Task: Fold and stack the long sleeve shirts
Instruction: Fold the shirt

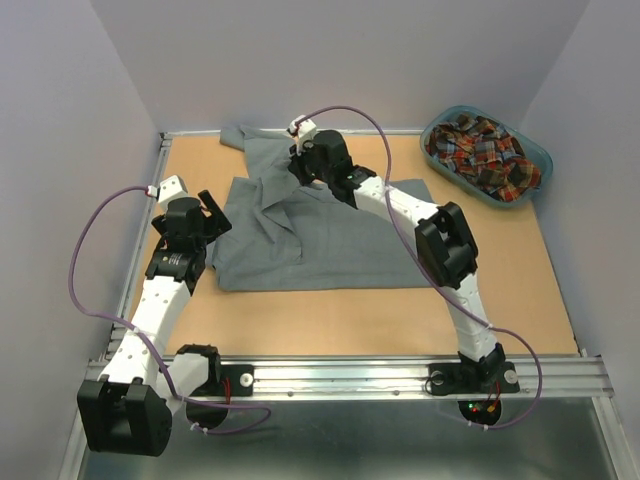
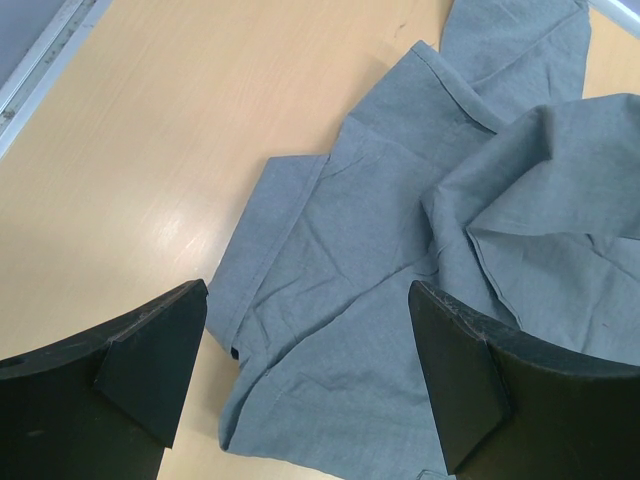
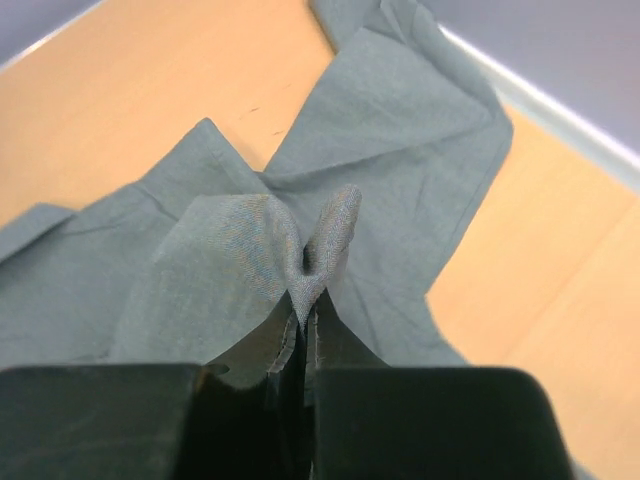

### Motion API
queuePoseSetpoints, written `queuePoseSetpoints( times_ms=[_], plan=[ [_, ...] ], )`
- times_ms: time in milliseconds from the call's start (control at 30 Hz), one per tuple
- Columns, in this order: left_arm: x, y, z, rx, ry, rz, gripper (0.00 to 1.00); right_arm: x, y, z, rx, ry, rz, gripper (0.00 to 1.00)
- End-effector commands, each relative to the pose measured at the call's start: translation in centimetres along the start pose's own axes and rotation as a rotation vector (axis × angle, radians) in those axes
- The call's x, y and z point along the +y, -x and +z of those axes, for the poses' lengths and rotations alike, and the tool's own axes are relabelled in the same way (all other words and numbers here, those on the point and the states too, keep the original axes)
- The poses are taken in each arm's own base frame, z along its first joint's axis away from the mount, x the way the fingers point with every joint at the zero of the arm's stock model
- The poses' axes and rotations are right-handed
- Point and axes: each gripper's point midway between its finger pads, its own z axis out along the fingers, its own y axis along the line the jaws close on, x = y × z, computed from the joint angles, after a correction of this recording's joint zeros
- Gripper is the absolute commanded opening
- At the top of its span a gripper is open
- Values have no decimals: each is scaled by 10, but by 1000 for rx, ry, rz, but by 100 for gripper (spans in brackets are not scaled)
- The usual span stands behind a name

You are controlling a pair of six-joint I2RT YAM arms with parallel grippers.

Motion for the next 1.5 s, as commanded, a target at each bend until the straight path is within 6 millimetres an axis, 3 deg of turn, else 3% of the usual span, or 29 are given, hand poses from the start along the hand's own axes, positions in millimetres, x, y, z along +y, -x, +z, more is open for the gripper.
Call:
queuePoseSetpoints(
  times_ms=[0, 133, 200, 267, 333, 367, 400, 533, 700, 833, 867, 933, 1033, 1233, 1300, 1467],
  plan=[
    [-1, 4, 1, -24, -7, -12, 94, 1, 85, -24, -179, 25, -289, 0],
    [1, 3, 2, -18, -1, -11, 94, -1, 101, -39, -204, 18, -475, 1],
    [1, 2, 3, -17, 0, -10, 94, -4, 92, -43, -180, 12, -536, 1],
    [1, 2, 3, -14, 0, -9, 94, -9, 97, -55, -176, -19, -610, 1],
    [0, 3, 3, -16, -1, -9, 94, -16, 78, -59, -124, -36, -683, 1],
    [0, 2, 2, -16, -3, -10, 94, -21, 80, -67, -116, -64, -701, 1],
    [0, 2, 3, -15, -4, -10, 94, -25, 65, -68, -79, -73, -723, 1],
    [-1, 1, 3, -10, -7, -9, 94, -33, 50, -78, -30, -105, -746, 1],
    [0, -1, 4, -7, -5, -8, 94, -40, 3, -72, 67, -103, -723, 1],
    [0, -1, 4, -7, -4, -8, 94, -67, -20, -67, 155, -217, -713, 1],
    [0, 0, 4, -7, -4, -8, 94, -77, -35, -62, 196, -254, -711, 1],
    [0, -1, 4, -4, -4, -7, 94, -89, -42, -57, 225, -298, -714, 1],
    [0, -3, 5, 1, -4, -4, 94, -98, -36, -54, 218, -327, -713, 1],
    [-2, -7, 7, 19, -13, 3, 94, -98, 12, -59, 113, -372, -712, 1],
    [-3, -11, 9, 36, -21, 9, 94, -85, 34, -60, 39, -317, -715, 1],
    [-8, -18, 12, 71, -41, 20, 94, -50, 62, -61, -82, -157, -761, 1]
  ],
)
